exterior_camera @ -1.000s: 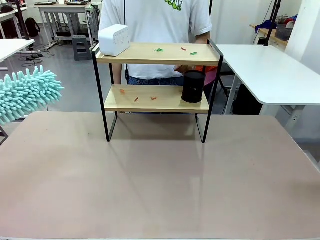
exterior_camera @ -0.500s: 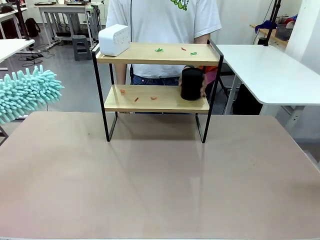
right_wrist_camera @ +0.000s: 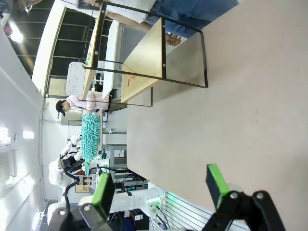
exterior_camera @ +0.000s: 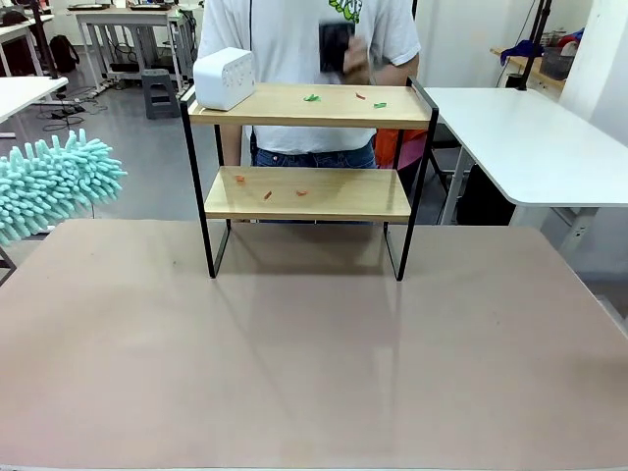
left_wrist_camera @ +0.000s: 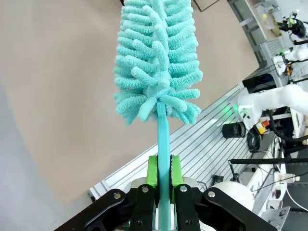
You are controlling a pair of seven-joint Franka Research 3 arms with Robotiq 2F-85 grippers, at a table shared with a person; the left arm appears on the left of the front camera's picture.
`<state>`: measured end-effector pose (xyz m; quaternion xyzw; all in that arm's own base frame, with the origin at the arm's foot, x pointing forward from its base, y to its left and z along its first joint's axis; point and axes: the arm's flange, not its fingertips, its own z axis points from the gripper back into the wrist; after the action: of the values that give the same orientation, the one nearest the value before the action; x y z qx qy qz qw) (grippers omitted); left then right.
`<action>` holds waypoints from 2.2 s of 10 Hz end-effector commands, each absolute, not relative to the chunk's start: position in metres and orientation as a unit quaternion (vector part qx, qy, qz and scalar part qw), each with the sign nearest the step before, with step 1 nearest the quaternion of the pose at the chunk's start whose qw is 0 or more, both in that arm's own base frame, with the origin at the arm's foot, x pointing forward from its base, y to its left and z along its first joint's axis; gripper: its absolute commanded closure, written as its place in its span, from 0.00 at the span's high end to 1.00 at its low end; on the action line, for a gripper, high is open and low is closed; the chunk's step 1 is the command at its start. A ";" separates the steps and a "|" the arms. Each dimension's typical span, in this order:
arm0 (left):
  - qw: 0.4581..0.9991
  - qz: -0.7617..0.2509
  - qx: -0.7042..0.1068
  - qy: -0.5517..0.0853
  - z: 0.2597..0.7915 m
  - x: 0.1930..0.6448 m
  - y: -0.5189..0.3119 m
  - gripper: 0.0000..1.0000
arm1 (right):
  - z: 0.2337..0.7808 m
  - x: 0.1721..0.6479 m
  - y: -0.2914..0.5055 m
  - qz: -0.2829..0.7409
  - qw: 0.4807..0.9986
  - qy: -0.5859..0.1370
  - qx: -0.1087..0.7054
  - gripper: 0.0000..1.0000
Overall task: Clean the shelf.
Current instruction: Clean the specific tier of the Shelf with the Duster once objects are removed.
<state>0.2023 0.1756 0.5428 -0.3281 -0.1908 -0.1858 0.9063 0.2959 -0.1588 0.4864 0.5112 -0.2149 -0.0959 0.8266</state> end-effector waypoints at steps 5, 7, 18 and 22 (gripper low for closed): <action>0.900 -0.345 -0.210 -0.165 0.573 0.143 0.115 0.12 | 0.486 0.298 -0.158 -0.086 0.821 -0.228 0.517 1.00; 0.888 -0.371 -0.220 -0.160 0.575 0.132 0.055 0.12 | 0.486 0.298 -0.158 -0.086 0.821 -0.228 0.517 1.00; 0.935 -0.218 -0.220 -0.173 0.574 0.162 -0.101 0.12 | 0.486 0.298 -0.158 -0.086 0.821 -0.228 0.517 1.00; 0.949 -0.052 -0.180 -0.254 0.570 0.193 -0.136 0.12 | 0.486 0.298 -0.158 -0.086 0.821 -0.228 0.517 1.00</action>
<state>0.1914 -0.1287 0.5952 -0.1960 -0.2491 -0.0710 0.9458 0.2962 -0.1588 0.4861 0.5105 -0.2142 -0.0962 0.8272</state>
